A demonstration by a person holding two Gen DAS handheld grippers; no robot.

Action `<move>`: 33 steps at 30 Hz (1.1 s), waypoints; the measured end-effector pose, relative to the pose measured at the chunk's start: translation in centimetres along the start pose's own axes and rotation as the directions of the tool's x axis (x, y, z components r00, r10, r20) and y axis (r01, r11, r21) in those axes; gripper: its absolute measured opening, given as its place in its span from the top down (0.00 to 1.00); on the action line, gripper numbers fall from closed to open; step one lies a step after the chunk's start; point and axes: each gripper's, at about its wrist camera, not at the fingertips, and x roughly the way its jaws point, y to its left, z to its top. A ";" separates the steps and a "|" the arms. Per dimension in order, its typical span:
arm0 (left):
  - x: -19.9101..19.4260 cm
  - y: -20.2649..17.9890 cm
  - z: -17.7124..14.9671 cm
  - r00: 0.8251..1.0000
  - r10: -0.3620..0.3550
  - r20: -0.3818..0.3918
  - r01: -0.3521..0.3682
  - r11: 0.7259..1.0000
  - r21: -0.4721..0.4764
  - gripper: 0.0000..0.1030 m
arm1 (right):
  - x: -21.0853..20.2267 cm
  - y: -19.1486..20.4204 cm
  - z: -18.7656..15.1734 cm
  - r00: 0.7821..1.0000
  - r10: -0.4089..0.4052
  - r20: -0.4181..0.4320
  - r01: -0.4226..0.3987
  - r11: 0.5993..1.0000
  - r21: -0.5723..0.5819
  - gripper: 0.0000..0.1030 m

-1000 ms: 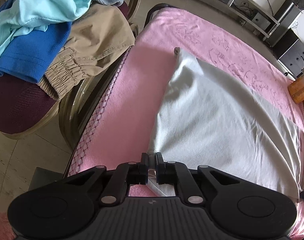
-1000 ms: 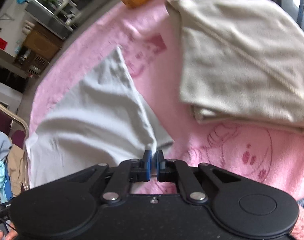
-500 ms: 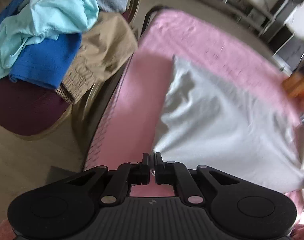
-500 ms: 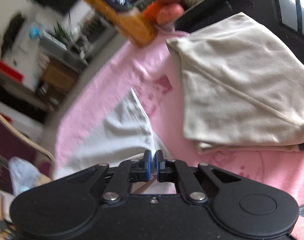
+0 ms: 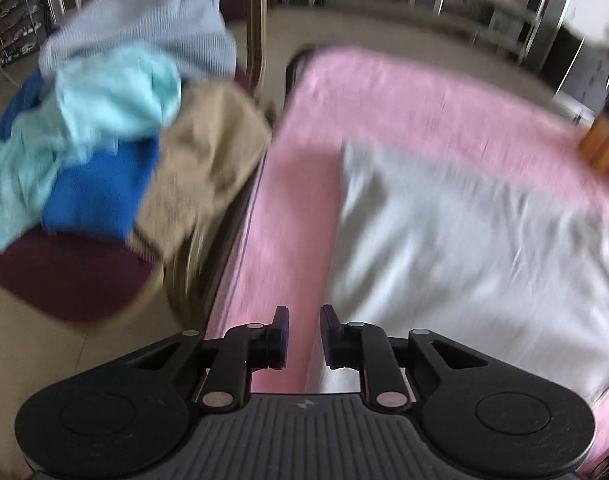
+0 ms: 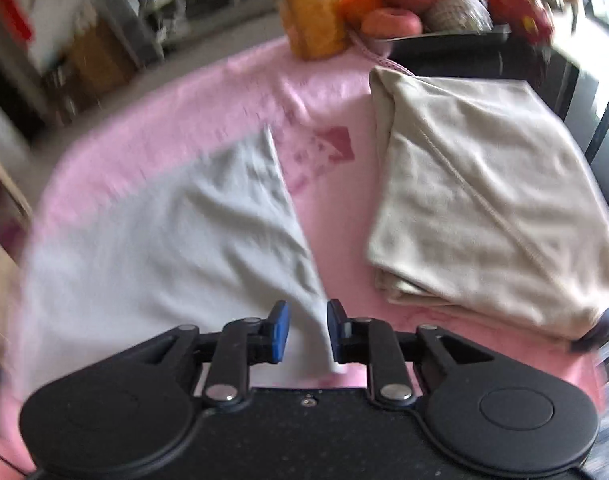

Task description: Fold clothes

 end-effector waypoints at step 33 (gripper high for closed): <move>14.1 -4.9 10.3 0.998 -0.042 -0.037 0.045 0.994 0.100 0.89 | 14.9 -0.2 13.3 0.994 0.068 0.091 -0.077 0.992 0.101 0.95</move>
